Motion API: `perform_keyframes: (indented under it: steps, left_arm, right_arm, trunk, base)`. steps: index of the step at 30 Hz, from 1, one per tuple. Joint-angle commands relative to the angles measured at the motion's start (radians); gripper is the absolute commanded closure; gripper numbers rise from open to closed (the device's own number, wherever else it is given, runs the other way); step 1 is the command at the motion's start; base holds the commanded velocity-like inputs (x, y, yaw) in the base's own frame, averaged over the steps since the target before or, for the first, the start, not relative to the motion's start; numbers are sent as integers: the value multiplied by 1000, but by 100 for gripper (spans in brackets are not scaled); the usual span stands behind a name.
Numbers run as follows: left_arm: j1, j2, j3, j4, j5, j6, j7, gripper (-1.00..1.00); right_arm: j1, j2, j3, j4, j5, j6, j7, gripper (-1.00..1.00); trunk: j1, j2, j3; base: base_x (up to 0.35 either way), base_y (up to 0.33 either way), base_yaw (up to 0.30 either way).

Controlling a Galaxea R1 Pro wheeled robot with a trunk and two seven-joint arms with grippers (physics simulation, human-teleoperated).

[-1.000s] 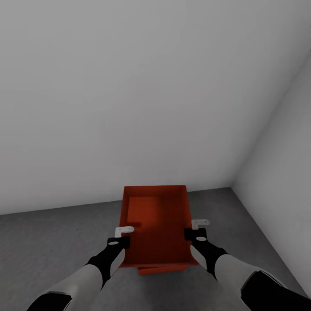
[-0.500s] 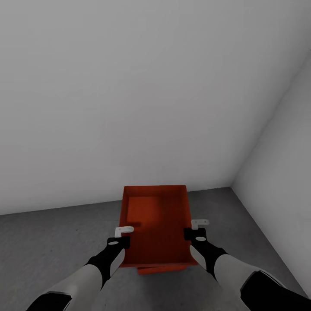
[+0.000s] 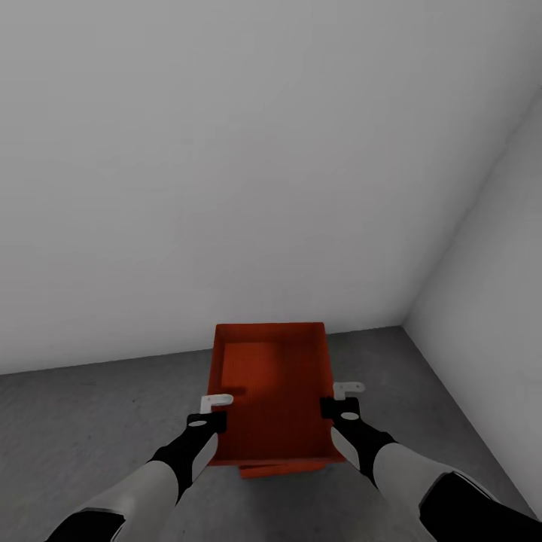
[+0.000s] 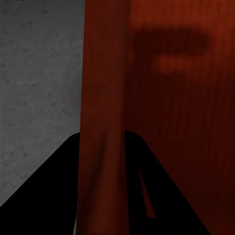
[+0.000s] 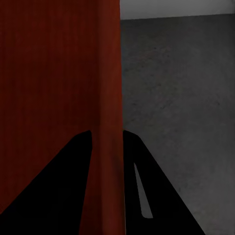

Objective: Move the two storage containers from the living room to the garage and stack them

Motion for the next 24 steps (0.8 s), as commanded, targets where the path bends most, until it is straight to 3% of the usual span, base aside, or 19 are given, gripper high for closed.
perform_keyframes:
  steps: [1, 18, 24]
  left_arm:
    - [-1, 10, -6, -6, -8, 7, 13, 100]
    - [-1, 10, -6, -6, -8, 6, 13, 100]
    - [-1, 10, -6, -6, -8, 6, 13, 100]
  right_arm:
    - [-1, -9, 11, 48, -25, -2, -4, 100]
    - [-1, -9, 10, 48, -25, -2, -3, 100]
    - [-1, -9, 10, 48, -25, -4, -4, 100]
  trunk:
    - [0, -2, -2]
    - [0, -2, -2]
    - [0, -2, -2]
  base:
    - [0, 0, 0]
    - [0, 0, 1]
    - [0, 0, 119]
